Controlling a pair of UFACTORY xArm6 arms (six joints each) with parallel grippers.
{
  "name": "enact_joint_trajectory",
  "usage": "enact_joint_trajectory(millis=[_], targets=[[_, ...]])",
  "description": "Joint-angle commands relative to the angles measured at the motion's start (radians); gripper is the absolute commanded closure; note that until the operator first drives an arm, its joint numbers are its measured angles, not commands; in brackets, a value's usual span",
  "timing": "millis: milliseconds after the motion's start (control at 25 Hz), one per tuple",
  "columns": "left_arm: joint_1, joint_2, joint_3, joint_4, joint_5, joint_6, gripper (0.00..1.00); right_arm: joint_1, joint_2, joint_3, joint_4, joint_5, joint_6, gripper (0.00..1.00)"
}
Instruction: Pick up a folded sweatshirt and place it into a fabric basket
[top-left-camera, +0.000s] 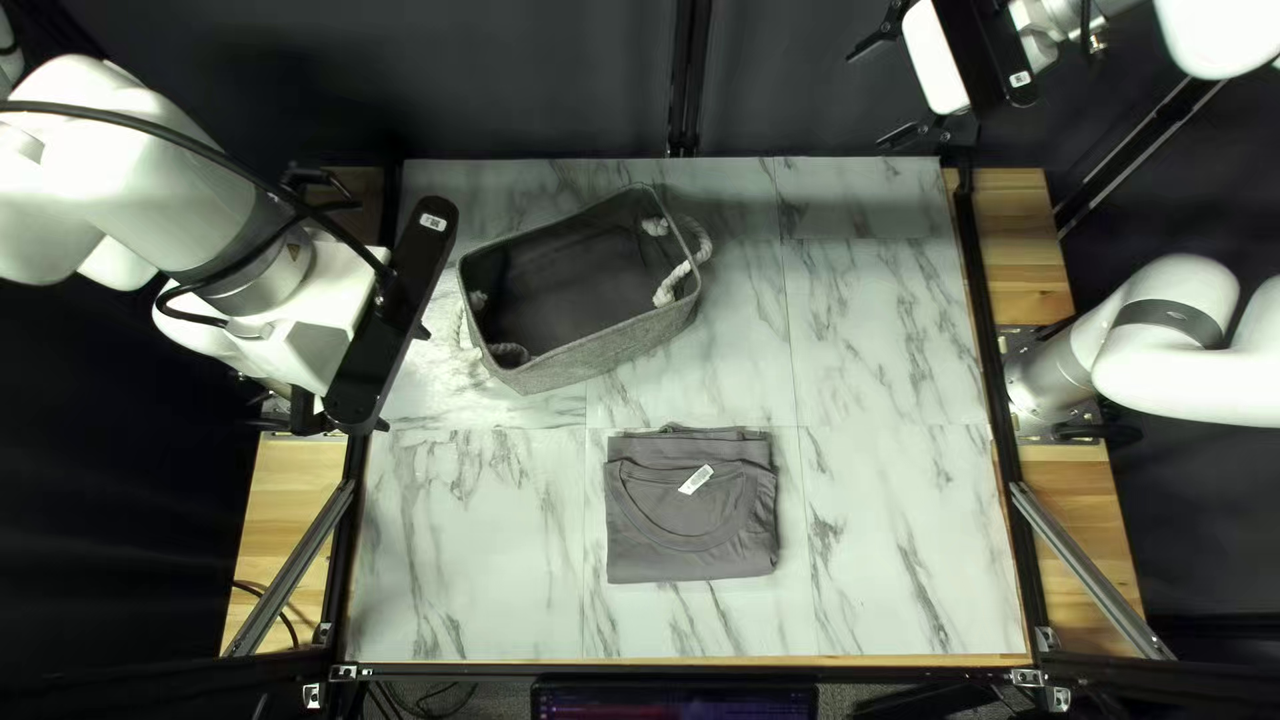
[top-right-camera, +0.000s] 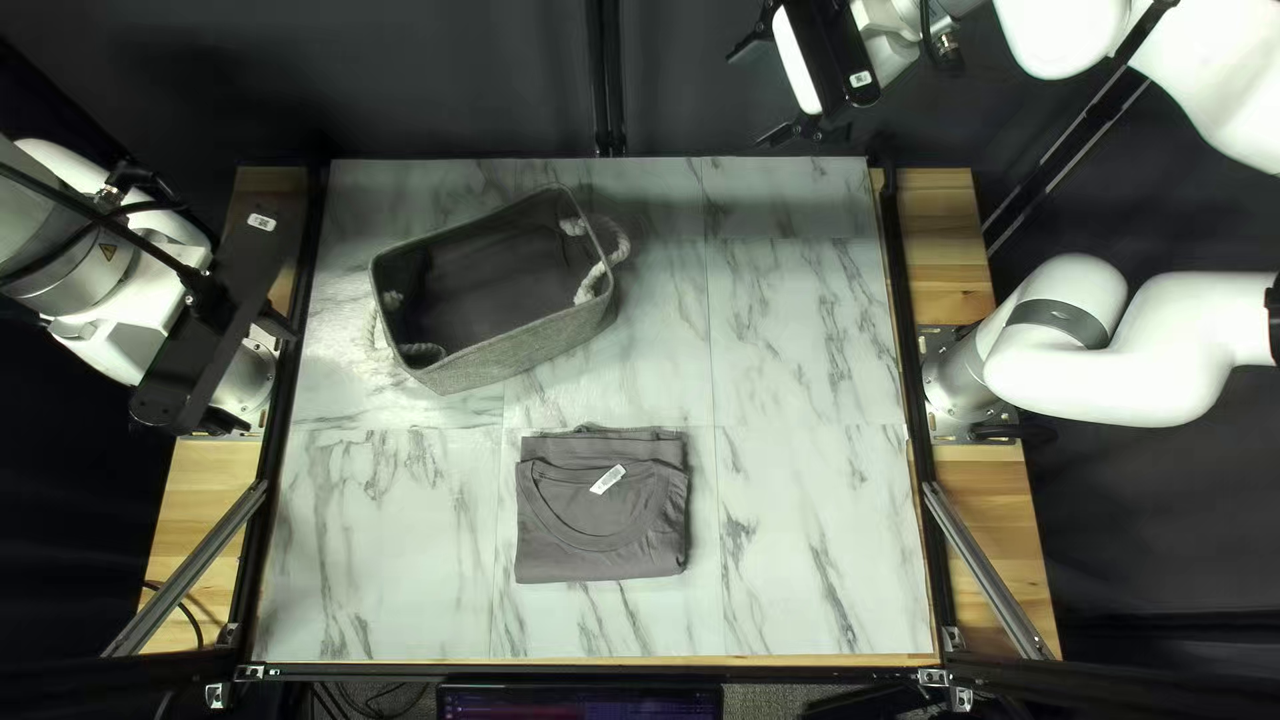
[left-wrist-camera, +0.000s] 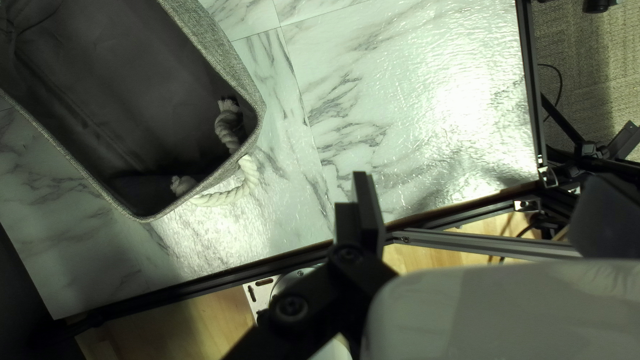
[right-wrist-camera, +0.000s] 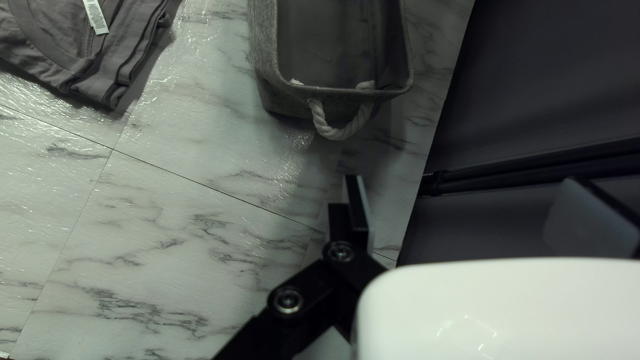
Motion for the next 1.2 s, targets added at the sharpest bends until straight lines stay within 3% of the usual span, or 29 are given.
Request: enact_joint_trajectory(millis=[40, 320, 440, 560, 800, 920, 1000, 1120, 1200], targets=[[0.0, 0.0, 0.0, 0.0, 0.0, 0.0, 0.0, 0.022, -0.006, 0.029, -0.001, -0.043, -0.034, 0.0], [0.0, 0.0, 0.0, 0.0, 0.0, 0.0, 0.0, 0.215, 0.01, 0.136, -0.033, -0.232, -0.067, 0.0], [0.0, 0.0, 0.0, 0.0, 0.0, 0.0, 0.0, 0.312, -0.067, 0.23, -0.049, -0.283, -0.074, 0.0], [0.0, 0.0, 0.0, 0.0, 0.0, 0.0, 0.0, 0.449, -0.112, 0.363, -0.053, -0.42, -0.107, 0.0], [0.0, 0.0, 0.0, 0.0, 0.0, 0.0, 0.0, 0.655, -0.002, 0.514, -0.081, -0.729, -0.134, 0.0], [0.0, 0.0, 0.0, 0.0, 0.0, 0.0, 0.0, 0.688, 0.044, 0.557, -0.181, -0.83, -0.086, 0.0], [0.0, 0.0, 0.0, 0.0, 0.0, 0.0, 0.0, 0.711, 0.093, 0.586, -0.153, -0.915, -0.162, 0.0], [0.0, 0.0, 0.0, 0.0, 0.0, 0.0, 0.0, 0.689, 0.15, 0.61, -0.305, -1.0, -0.087, 0.0], [0.0, 0.0, 0.0, 0.0, 0.0, 0.0, 0.0, 0.602, 0.212, 0.582, -0.75, -1.02, 0.27, 0.0]])
